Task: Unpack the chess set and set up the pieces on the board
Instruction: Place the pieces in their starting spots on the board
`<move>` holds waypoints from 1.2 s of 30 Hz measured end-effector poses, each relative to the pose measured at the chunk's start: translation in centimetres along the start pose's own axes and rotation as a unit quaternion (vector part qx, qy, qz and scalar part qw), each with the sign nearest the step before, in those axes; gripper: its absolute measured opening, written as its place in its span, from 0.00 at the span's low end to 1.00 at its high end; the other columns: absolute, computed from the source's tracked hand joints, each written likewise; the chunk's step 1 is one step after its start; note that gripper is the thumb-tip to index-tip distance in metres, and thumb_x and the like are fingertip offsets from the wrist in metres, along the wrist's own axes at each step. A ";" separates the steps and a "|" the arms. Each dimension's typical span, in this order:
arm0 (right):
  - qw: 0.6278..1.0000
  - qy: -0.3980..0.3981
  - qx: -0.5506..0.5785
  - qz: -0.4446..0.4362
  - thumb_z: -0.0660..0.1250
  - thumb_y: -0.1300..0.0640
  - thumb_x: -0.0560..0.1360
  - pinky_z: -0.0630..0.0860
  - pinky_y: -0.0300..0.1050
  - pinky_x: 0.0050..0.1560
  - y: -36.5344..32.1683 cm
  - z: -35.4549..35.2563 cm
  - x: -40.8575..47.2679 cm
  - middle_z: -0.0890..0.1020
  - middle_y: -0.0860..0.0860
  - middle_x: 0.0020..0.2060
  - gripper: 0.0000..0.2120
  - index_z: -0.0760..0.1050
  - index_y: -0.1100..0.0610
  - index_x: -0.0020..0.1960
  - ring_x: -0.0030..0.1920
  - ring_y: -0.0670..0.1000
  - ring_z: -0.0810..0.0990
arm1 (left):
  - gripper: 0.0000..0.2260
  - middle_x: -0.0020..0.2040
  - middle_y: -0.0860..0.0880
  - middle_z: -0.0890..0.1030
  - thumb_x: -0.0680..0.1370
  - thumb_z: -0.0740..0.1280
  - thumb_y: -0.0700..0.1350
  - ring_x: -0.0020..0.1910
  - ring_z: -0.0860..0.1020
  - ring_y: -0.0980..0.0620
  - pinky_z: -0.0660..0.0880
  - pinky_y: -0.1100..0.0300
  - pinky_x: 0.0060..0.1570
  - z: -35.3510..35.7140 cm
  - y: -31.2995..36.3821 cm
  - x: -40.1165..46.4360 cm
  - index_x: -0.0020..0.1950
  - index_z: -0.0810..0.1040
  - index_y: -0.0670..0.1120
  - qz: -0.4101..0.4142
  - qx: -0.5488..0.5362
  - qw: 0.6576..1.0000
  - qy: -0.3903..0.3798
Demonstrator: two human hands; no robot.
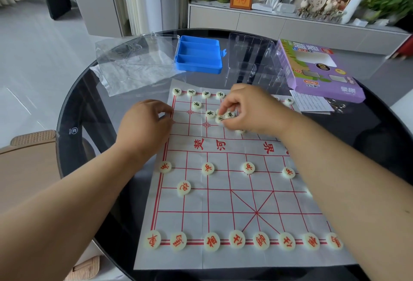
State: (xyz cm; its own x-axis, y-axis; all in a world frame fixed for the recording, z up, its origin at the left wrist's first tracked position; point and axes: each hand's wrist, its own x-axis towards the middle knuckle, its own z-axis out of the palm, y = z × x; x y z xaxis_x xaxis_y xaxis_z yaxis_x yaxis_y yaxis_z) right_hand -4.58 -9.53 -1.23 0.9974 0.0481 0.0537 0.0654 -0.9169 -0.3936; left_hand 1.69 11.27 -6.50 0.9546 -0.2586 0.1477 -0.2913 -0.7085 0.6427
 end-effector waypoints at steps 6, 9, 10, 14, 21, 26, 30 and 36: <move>0.998 -0.041 -0.049 -0.014 0.73 0.51 0.71 0.67 0.42 0.53 -2.4 1.6 1.7 0.74 0.46 0.46 0.07 0.80 0.50 0.48 0.50 0.48 0.73 | 0.14 0.65 0.53 0.74 0.79 0.59 0.44 0.57 0.74 0.51 0.76 0.59 0.52 0.0 -0.1 0.0 0.61 0.79 0.53 0.000 -0.005 1.000 0.001; 0.996 -0.067 -0.067 -0.006 0.73 0.51 0.71 0.69 0.44 0.56 -2.4 1.5 1.7 0.74 0.46 0.47 0.08 0.81 0.50 0.49 0.51 0.48 0.73 | 0.14 0.64 0.53 0.74 0.79 0.60 0.44 0.53 0.74 0.53 0.76 0.60 0.48 0.0 0.0 0.0 0.61 0.78 0.53 0.002 -0.007 1.000 0.000; 0.995 -0.070 -0.067 -0.004 0.73 0.51 0.71 0.70 0.45 0.57 -2.4 1.5 1.7 0.74 0.45 0.47 0.09 0.81 0.49 0.50 0.51 0.48 0.74 | 0.14 0.64 0.53 0.74 0.78 0.60 0.44 0.53 0.74 0.52 0.76 0.60 0.48 0.0 0.0 -0.1 0.61 0.78 0.53 0.003 -0.006 1.000 0.000; 0.995 -0.078 -0.062 0.000 0.73 0.51 0.70 0.71 0.44 0.53 -2.5 1.4 1.7 0.74 0.45 0.46 0.09 0.80 0.48 0.50 0.50 0.48 0.73 | 0.14 0.65 0.53 0.73 0.78 0.61 0.43 0.51 0.75 0.53 0.75 0.65 0.41 -0.1 0.1 -0.1 0.62 0.77 0.53 0.004 -0.011 1.000 0.002; 0.997 -0.040 -0.050 0.036 0.57 0.61 0.78 0.65 0.47 0.61 -2.5 1.6 2.7 0.68 0.47 0.47 0.20 0.74 0.46 0.66 0.56 0.51 0.69 | 0.14 0.67 0.55 0.72 0.77 0.62 0.42 0.53 0.73 0.56 0.71 0.68 0.42 -0.3 -0.3 0.0 0.61 0.78 0.51 -0.035 -0.062 0.996 0.045; 0.991 -0.085 -0.075 0.065 0.53 0.56 0.80 0.61 0.48 0.65 -2.4 2.4 3.0 0.70 0.50 0.57 0.21 0.68 0.44 0.70 0.65 0.53 0.64 | 0.17 0.67 0.55 0.71 0.76 0.67 0.50 0.58 0.75 0.53 0.75 0.63 0.49 -0.4 -0.4 -0.1 0.64 0.77 0.50 -0.031 -0.037 0.998 0.026; 0.990 -0.092 -0.088 0.065 0.53 0.56 0.80 0.61 0.49 0.68 -2.6 2.4 2.9 0.69 0.50 0.62 0.21 0.65 0.44 0.72 0.67 0.53 0.63 | 0.19 0.68 0.55 0.71 0.75 0.69 0.49 0.52 0.72 0.59 0.67 0.75 0.34 -0.5 -0.3 0.0 0.66 0.75 0.50 -0.027 -0.028 0.999 0.002; 0.989 -0.101 -0.093 0.062 0.53 0.55 0.80 0.61 0.50 0.68 -2.6 2.3 2.8 0.69 0.51 0.62 0.21 0.64 0.44 0.72 0.67 0.53 0.63 | 0.15 0.67 0.54 0.73 0.78 0.64 0.45 0.57 0.77 0.53 0.78 0.63 0.46 -0.7 -0.3 -0.1 0.65 0.76 0.51 -0.044 -0.067 0.997 0.003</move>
State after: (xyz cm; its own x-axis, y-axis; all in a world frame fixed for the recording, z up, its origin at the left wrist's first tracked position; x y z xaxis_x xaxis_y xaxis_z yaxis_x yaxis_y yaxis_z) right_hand -1.89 -6.13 -2.15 0.9844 -0.0087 -0.1755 -0.0458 -0.9770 -0.2085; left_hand 1.75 11.95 -6.12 0.9766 -0.1953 0.0903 -0.1960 -0.6344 0.7477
